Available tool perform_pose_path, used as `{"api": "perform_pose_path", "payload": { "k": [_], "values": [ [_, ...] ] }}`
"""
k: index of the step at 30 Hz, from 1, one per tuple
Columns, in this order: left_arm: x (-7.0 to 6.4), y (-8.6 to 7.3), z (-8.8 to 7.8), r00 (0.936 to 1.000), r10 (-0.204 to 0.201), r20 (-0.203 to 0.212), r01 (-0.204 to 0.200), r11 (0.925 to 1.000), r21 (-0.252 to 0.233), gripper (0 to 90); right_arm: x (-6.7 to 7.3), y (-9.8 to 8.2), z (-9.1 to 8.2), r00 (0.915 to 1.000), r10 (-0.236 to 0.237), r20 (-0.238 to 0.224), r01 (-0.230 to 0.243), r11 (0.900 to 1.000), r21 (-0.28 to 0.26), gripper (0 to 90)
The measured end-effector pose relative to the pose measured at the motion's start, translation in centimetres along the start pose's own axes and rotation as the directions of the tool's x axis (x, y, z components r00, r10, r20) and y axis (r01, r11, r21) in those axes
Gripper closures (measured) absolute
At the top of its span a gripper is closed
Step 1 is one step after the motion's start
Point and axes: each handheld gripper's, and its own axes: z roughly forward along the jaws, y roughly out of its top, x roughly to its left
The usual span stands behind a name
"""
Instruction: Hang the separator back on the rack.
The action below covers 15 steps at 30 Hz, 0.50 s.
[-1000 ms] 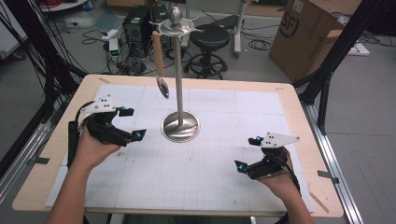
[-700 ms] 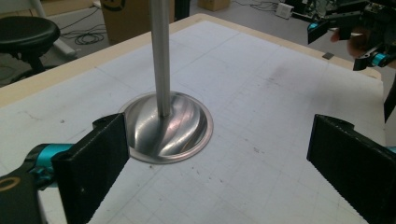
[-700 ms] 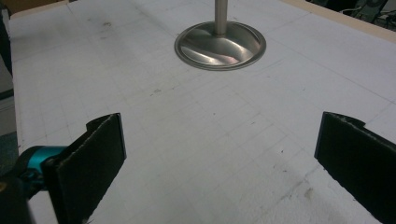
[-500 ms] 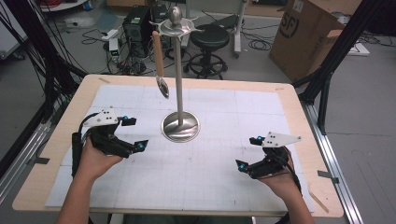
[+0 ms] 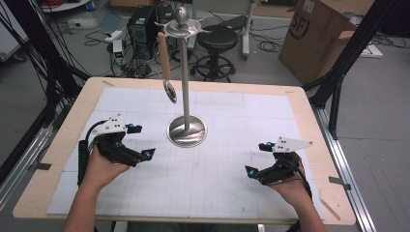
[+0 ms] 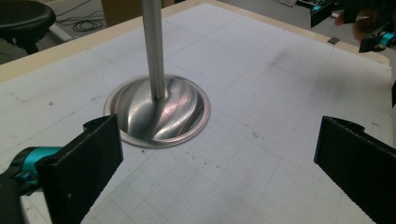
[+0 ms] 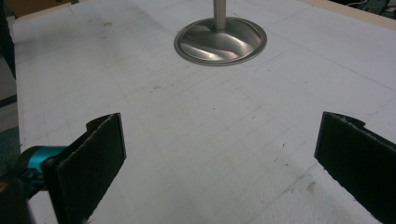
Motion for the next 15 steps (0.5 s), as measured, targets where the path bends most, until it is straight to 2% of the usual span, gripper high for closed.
{"api": "perform_pose_path", "payload": {
  "k": [2,4,8,15],
  "values": [
    [0.1,-0.3,0.1,0.9999,0.01,-0.01,-0.01,0.9999,0.009,1.7,-0.1,0.0,-0.1,1.0,0.001,-0.001,-0.001,1.0,-0.006,0.6],
    [0.3,-0.7,0.2,0.9998,0.003,-0.019,-0.002,0.9998,0.019,1.7,-0.1,0.0,-0.1,1.0,0.003,0.003,-0.003,1.0,-0.006,0.6],
    [0.4,-1.3,0.0,0.9998,-0.007,-0.017,0.008,0.9998,0.018,1.7,-0.1,0.0,-0.1,1.0,0.001,0.005,-0.001,1.0,-0.007,0.6],
    [0.5,-1.6,-0.3,1.0,0.001,-0.008,0.0,0.9998,0.021,1.7,-0.1,0.0,-0.2,0.9998,0.0,0.018,0.0,1.0,0.003,0.6]
  ]
}}
